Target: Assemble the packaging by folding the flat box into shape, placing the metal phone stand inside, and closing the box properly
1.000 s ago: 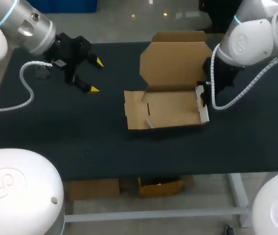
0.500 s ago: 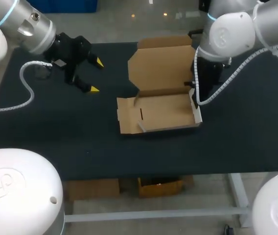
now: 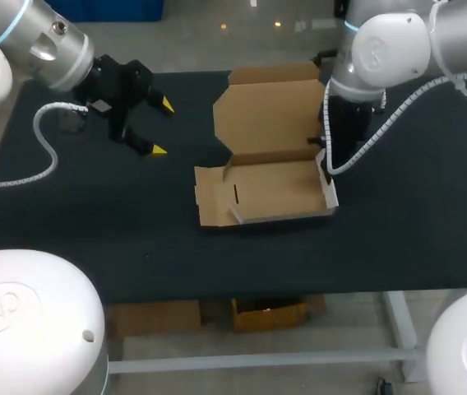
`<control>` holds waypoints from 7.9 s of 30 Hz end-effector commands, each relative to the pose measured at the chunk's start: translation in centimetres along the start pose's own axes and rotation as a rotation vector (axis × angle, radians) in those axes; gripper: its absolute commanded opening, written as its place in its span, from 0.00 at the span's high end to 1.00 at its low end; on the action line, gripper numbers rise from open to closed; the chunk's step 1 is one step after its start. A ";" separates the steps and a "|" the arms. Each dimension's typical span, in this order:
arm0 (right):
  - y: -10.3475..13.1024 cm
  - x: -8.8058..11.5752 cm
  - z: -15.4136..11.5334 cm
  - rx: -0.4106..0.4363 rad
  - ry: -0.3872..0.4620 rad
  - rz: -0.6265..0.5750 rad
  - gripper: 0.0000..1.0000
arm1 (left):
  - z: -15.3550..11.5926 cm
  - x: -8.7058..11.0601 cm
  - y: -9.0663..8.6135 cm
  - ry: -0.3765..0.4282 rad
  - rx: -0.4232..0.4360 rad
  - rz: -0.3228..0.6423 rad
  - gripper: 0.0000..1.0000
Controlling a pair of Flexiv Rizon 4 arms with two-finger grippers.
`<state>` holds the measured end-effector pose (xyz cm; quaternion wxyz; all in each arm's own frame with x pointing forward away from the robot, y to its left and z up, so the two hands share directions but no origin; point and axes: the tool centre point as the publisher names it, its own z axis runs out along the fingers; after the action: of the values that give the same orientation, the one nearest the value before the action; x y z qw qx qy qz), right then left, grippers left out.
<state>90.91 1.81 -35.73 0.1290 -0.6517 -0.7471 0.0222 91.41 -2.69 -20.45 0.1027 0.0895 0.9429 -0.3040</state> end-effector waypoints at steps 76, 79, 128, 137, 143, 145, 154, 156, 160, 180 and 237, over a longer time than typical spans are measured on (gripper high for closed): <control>0.6 -0.6 3.8 0.248 -0.047 0.105 1.00 | -0.1 0.0 0.0 0.001 -0.003 0.000 0.00; 0.6 -0.5 3.9 0.243 -0.048 0.107 1.00 | -0.1 0.0 0.0 0.001 -0.003 0.000 0.00; 0.9 -0.4 4.5 0.022 -0.061 0.158 0.92 | -0.1 0.0 0.0 0.001 -0.003 0.000 0.00; 1.0 -0.4 5.0 -0.011 -0.061 0.174 0.83 | -0.1 0.0 0.0 0.001 -0.003 0.000 0.00; 1.0 -0.5 5.1 -0.051 -0.059 0.184 0.85 | -0.1 0.0 0.0 0.001 -0.003 0.000 0.00; 1.0 -0.6 5.1 -0.071 -0.061 0.190 0.87 | -0.1 0.0 0.0 0.001 -0.003 0.000 0.00; 1.1 -0.8 5.2 -0.142 -0.075 0.212 0.93 | -0.1 0.0 0.0 0.001 -0.003 0.000 0.00; 1.1 -0.8 5.2 -0.158 -0.080 0.217 0.94 | -0.1 0.0 0.0 0.001 -0.003 0.000 0.00; 1.2 -0.9 5.4 -0.174 -0.086 0.221 0.93 | -0.1 0.0 0.0 0.001 -0.003 0.000 0.00; 1.3 -1.0 5.4 -0.201 -0.132 0.282 0.89 | -0.1 0.0 0.0 0.001 -0.003 0.000 0.00; 0.9 -1.0 5.3 -0.146 -0.100 0.101 1.00 | -0.1 0.0 0.0 0.001 -0.003 0.000 0.00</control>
<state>90.29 1.51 -41.48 0.0334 -0.6973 -0.7160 -0.0050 91.42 -2.68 -20.44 0.1026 0.0895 0.9429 -0.3040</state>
